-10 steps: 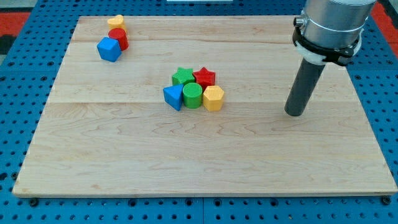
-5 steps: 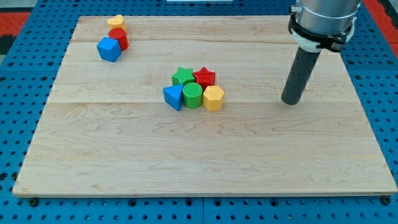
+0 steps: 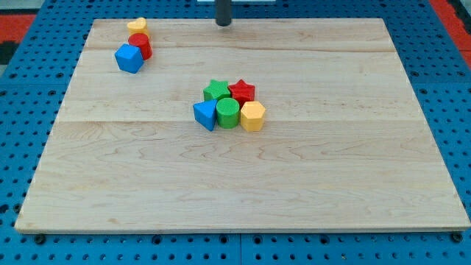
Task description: Move the red circle along with blue cube down a bit
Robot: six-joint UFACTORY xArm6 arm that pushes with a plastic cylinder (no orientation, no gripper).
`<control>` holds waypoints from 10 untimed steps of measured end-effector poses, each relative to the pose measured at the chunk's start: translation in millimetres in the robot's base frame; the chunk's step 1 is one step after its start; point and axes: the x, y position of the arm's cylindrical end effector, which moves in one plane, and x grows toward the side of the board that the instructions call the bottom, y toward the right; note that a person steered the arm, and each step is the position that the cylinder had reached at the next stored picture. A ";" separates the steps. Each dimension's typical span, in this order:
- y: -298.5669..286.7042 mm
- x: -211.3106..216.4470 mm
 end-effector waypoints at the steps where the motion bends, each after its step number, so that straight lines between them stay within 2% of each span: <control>1: -15.6 -0.2; 4: -114.2 -0.4; 5: -117.9 21.4; 7: -121.0 30.0; 9: -110.3 109.9; 10: -86.9 94.8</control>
